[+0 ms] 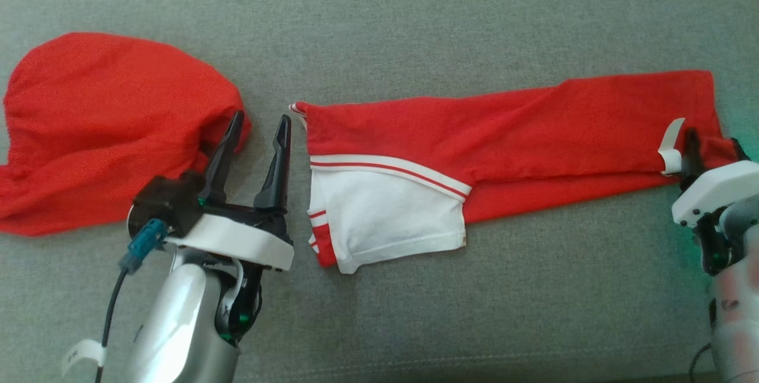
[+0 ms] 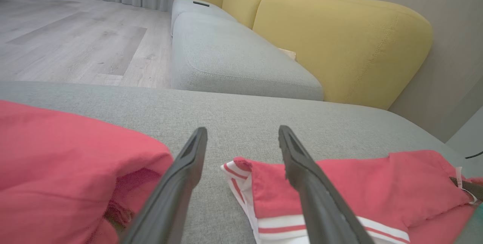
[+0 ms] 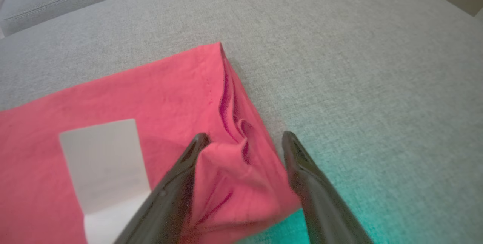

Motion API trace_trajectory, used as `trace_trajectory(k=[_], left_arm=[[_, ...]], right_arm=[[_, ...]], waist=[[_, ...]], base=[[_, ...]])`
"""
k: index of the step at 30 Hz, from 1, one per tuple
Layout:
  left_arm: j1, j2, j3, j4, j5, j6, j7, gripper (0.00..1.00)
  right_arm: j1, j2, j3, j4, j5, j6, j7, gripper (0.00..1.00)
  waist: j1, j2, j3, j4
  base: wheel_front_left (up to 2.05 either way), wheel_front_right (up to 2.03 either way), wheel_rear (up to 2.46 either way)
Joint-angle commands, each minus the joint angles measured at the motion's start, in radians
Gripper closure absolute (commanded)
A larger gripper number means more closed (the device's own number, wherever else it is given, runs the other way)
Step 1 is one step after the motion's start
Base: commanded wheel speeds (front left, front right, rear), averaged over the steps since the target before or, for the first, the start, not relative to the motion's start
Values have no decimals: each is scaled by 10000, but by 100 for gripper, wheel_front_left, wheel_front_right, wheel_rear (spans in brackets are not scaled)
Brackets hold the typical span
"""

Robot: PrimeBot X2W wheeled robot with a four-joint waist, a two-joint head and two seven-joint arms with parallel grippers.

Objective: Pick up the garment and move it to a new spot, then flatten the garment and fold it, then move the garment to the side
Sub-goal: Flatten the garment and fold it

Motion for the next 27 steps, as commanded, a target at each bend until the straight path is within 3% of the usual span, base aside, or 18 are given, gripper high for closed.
trace_trajectory(k=[1,12,13,14,15,22,27], left_arm=[[-373,31,317,-349,-56,-42,-60,0],[-603,30,517,-245,-15,-123,-61,0],[-613,30,561,-246,-24,-128,-61,0],[-617,30,602,-242,-25,-134,-61,0],[-612,30,641,-233,-20,-142,-61,0],[-460,30,796,-186,-33,-161,-61,0],[-306,30,811,-220,-89,-141,-61,0]], right_arm=[[-173,1,223,-230,47,-9,26,0],[-35,58,550,-618,750,-9,119,0],[-13,69,624,-632,844,-9,167,22],[16,67,696,-651,924,-9,201,78],[49,54,755,-670,989,-9,221,100],[231,-257,725,-786,1420,-9,256,100],[293,-699,-124,-806,925,-9,33,100]], waist=[[0,0,59,-39],[0,0,449,-91],[0,0,450,-93],[0,0,440,-98],[0,0,411,-105],[0,0,-25,-195],[0,0,-345,-300]], base=[[0,0,0],[0,0,0],[0,0,0],[0,0,0],[0,0,0],[0,0,0],[0,0,0]])
